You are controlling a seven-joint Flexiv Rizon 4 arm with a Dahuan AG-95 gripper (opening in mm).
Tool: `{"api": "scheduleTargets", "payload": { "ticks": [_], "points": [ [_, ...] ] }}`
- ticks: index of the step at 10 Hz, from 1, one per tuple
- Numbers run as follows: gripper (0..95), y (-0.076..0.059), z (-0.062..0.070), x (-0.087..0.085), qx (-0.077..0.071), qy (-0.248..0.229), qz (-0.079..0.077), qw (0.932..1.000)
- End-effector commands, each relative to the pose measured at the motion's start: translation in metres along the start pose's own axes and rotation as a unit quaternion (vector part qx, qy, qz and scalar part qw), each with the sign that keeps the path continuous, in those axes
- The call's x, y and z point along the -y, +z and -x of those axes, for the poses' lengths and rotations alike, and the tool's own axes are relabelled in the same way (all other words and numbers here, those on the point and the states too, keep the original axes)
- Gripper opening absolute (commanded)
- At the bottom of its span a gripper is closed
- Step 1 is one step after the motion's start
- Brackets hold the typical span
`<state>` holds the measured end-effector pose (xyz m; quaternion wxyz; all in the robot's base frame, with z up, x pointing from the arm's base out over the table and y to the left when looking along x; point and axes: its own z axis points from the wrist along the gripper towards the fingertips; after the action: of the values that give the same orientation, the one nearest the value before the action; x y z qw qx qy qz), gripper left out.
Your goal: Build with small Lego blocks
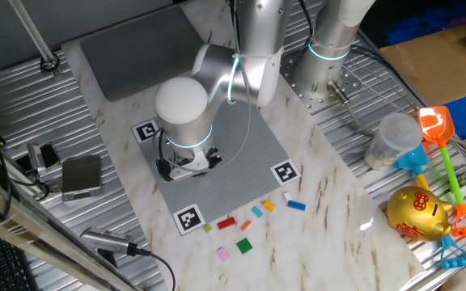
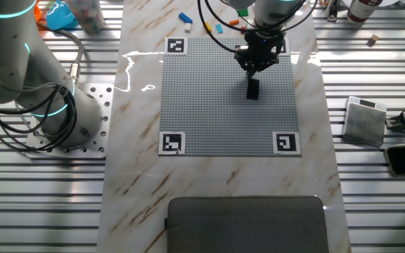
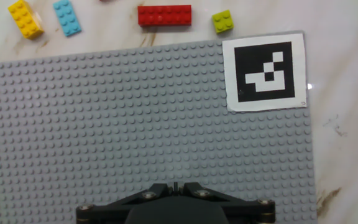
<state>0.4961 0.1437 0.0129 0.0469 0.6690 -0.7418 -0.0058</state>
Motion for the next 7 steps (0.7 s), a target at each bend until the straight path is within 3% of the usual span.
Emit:
{"api": "scheduleTargets", "payload": {
  "ticks": [1,3,7],
  "points": [
    [0.0,0.0002,0.0004,0.0002,0.005,0.024,0.001,0.9997],
    [0.0,0.0002,0.0004,0.0002,0.011,0.063,-0.003,0.9979],
    [0.0,0.0002,0.0004,0.0002,0.006,0.098,-0.006,0.9951]
  ]
}}
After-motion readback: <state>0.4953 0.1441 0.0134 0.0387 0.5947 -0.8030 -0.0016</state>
